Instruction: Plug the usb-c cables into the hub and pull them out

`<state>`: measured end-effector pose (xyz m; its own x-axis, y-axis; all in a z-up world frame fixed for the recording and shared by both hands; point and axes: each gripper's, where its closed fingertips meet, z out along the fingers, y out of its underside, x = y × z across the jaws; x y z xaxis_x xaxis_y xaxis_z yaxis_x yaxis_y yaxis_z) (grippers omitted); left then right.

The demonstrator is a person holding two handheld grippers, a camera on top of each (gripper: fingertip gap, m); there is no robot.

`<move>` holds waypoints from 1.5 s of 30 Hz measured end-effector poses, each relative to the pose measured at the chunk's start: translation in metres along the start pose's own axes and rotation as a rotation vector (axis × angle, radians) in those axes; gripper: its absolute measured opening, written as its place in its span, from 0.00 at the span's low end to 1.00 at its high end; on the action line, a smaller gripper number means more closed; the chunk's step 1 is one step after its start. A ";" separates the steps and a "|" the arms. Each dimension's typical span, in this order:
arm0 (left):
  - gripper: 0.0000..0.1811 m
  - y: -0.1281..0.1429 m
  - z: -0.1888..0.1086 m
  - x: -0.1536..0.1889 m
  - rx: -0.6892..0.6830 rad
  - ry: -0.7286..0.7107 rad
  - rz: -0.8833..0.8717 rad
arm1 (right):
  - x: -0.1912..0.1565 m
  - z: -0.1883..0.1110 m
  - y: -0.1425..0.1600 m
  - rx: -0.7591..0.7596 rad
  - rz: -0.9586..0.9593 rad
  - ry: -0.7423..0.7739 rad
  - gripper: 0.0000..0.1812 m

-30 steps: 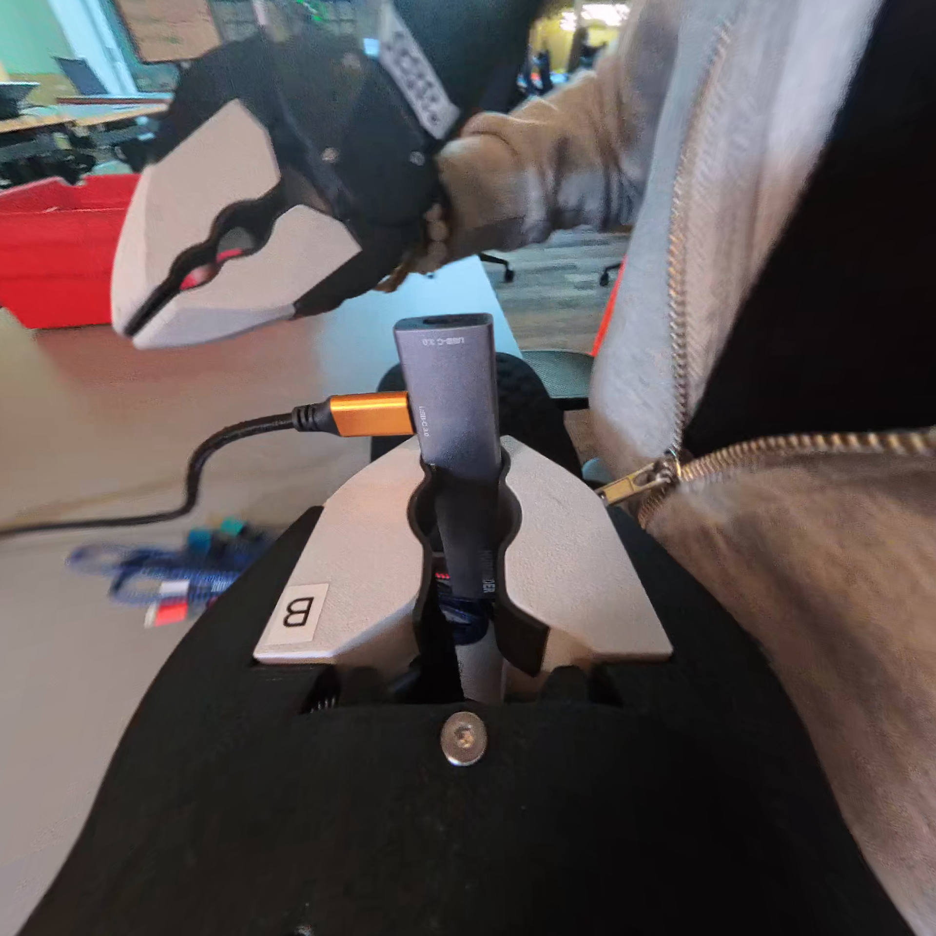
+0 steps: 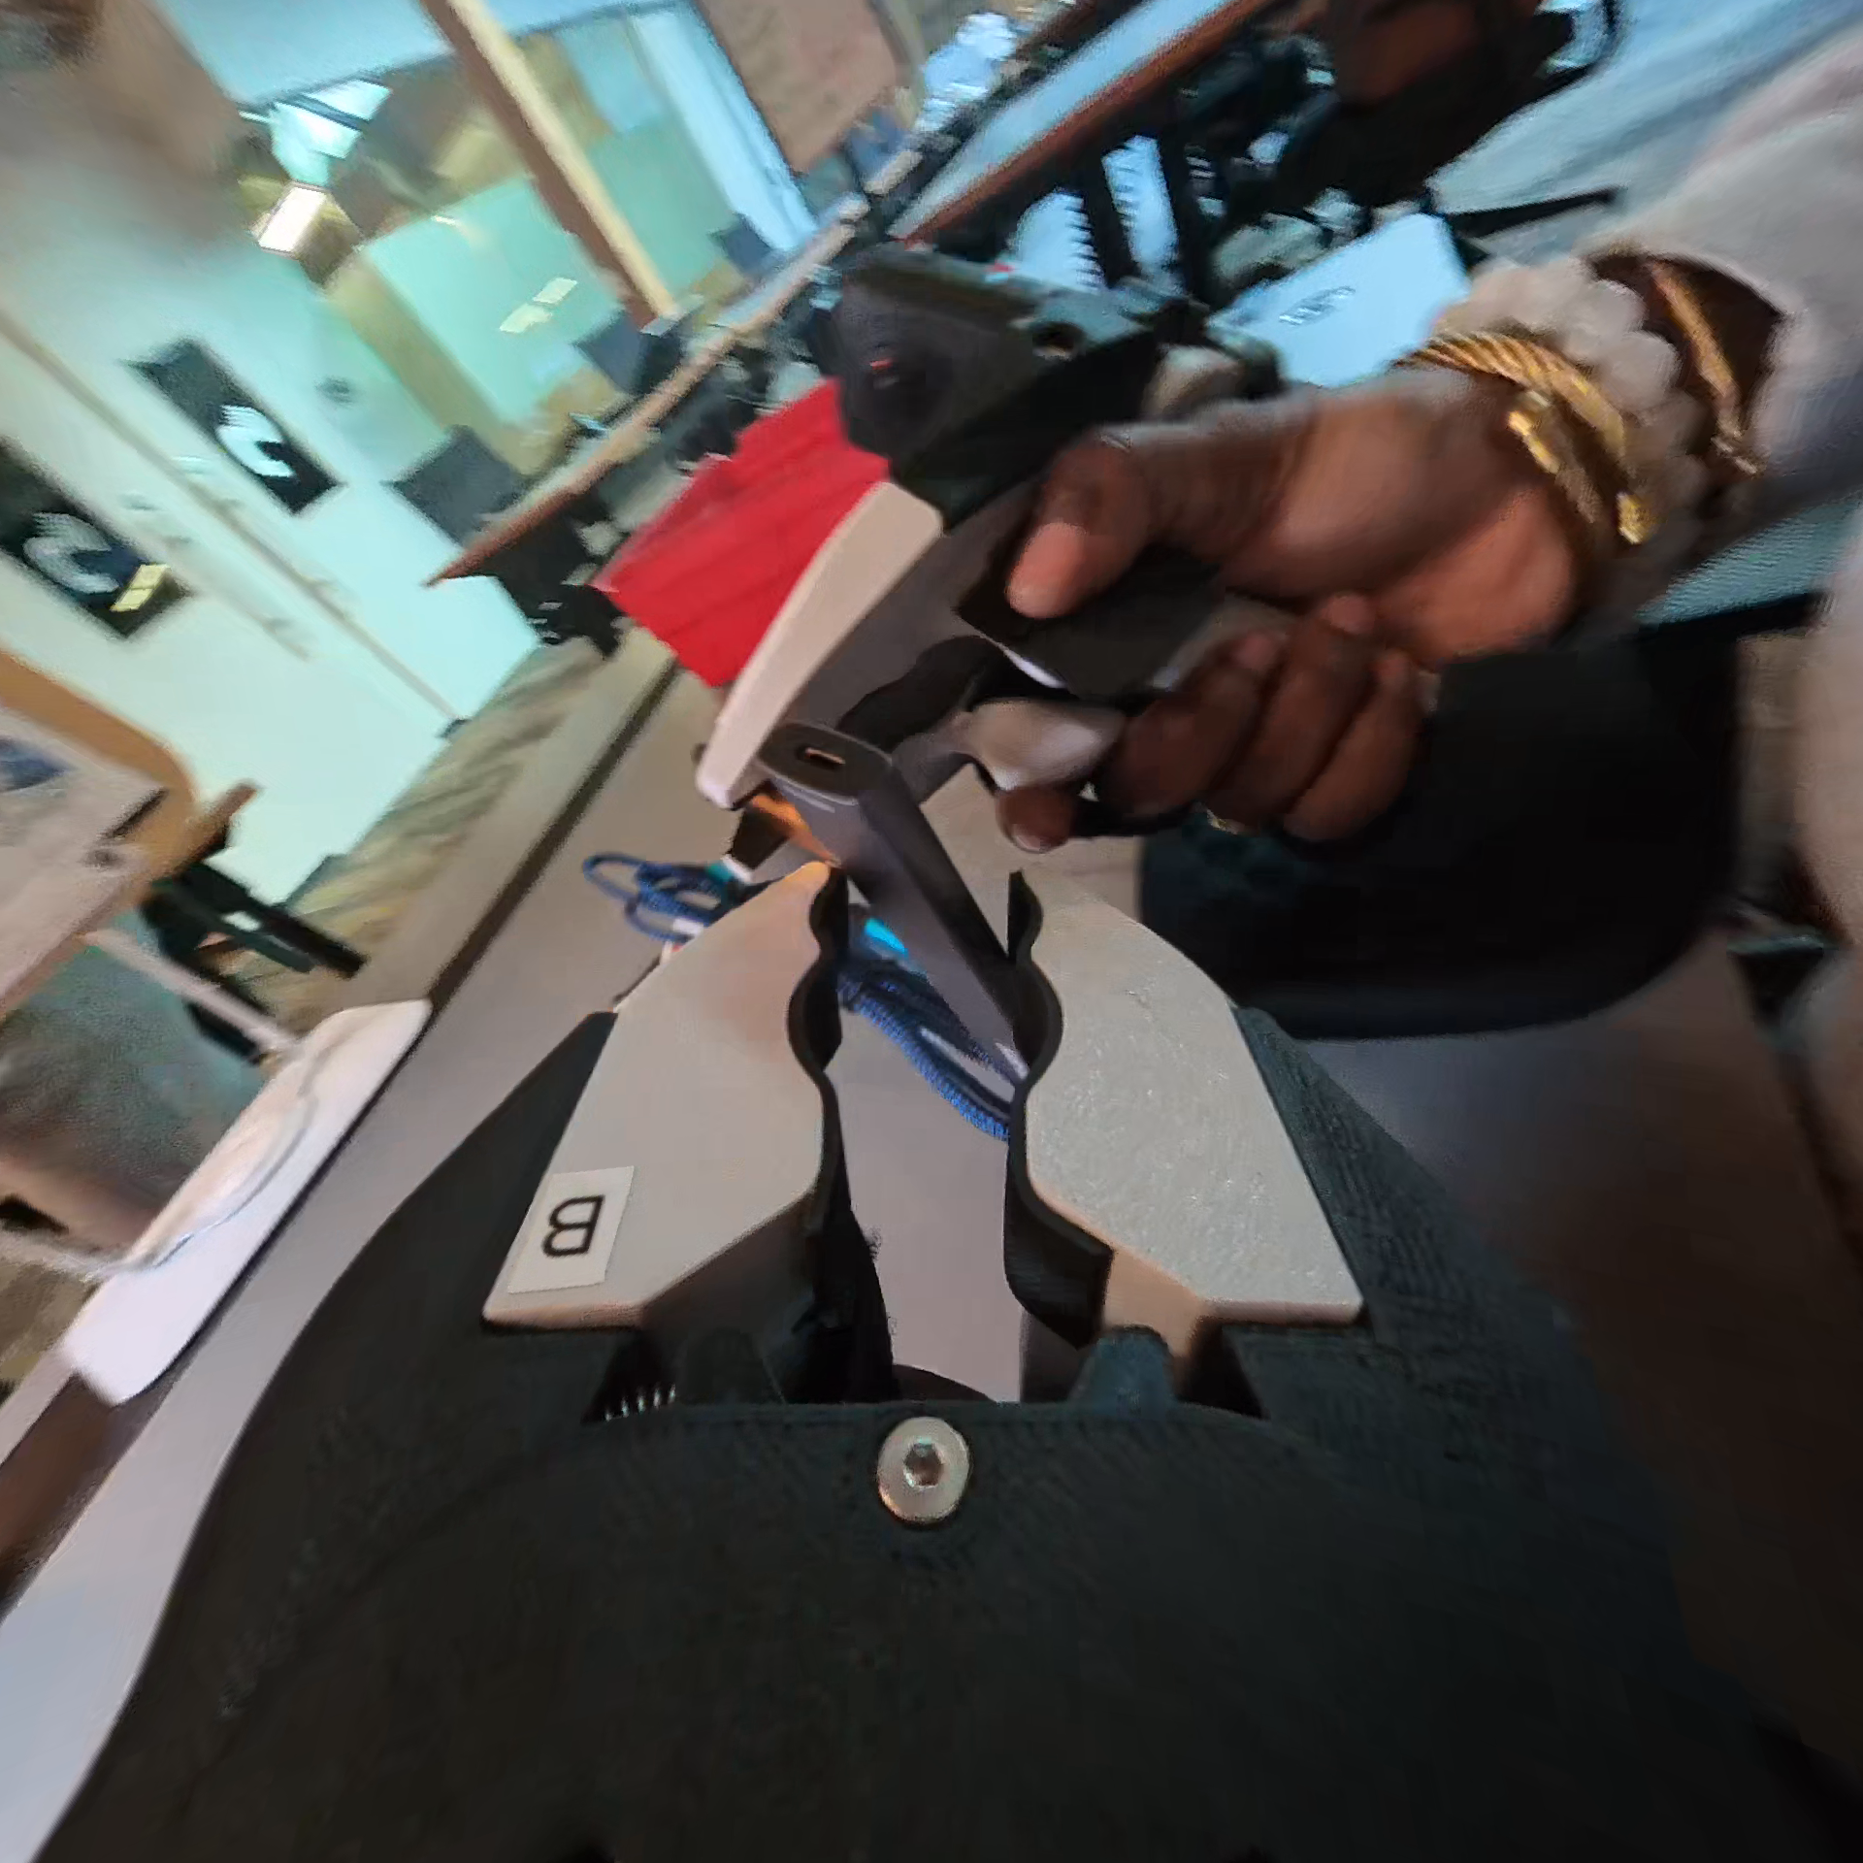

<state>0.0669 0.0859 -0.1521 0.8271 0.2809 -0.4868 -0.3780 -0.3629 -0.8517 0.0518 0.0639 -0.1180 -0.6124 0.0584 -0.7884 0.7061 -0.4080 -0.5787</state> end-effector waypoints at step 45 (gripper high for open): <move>0.00 0.019 -0.038 -0.037 -0.193 -0.593 -0.068 | 0.041 -0.017 -0.042 0.248 0.015 0.216 0.07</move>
<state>0.0453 0.0350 -0.1428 0.4546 0.7342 -0.5043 -0.2046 -0.4650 -0.8614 0.0030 0.0984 -0.1296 -0.4939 0.2316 -0.8381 0.5902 -0.6185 -0.5188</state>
